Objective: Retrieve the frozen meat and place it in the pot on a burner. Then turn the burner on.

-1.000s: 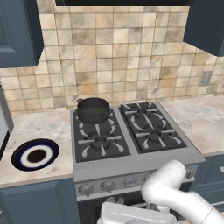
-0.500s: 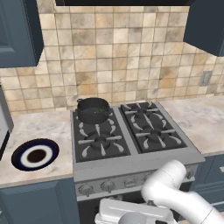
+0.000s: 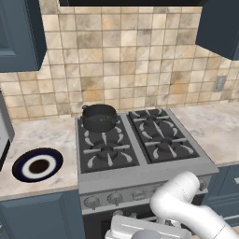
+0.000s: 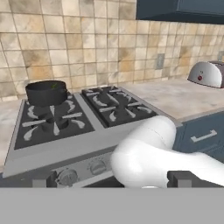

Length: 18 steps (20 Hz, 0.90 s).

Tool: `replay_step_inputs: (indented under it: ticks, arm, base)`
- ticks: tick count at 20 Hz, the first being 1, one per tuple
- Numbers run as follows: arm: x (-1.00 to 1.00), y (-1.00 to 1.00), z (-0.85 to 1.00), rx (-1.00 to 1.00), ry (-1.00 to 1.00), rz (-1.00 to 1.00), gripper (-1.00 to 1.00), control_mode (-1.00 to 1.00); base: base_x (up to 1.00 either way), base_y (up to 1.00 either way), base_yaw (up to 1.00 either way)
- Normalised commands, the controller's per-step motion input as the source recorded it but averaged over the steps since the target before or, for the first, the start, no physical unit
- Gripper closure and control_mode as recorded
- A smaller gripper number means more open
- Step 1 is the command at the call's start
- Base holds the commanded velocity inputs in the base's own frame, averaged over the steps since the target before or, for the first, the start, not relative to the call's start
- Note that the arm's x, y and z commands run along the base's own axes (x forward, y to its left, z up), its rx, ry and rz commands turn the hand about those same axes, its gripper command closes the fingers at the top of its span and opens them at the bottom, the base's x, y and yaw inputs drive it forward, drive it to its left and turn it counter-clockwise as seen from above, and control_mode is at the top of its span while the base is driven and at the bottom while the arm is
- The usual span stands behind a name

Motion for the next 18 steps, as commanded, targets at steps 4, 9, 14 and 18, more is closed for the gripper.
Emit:
replay_step_inputs:
  ticks: [4, 9, 14, 18]
  arm:
    - [-0.26, -0.58, -0.27, 0.06, 0.0, 0.01, -1.0, -1.0]
    - [-0.11, -0.21, -0.11, 0.02, 0.0, 0.0, -1.0, -1.0]
    - [0.0, 0.0, 0.0, 0.0, 0.0, 0.0, -1.0, -1.0]
    - [0.0, 0.0, 0.0, 0.0, 0.0, 0.0, -1.0, -1.0]
  base:
    - [0.0, 0.0, 0.0]
    - [0.0, 0.0, 0.0]
    - [0.0, 0.0, 0.0]
    - [0.0, 0.0, 0.0]
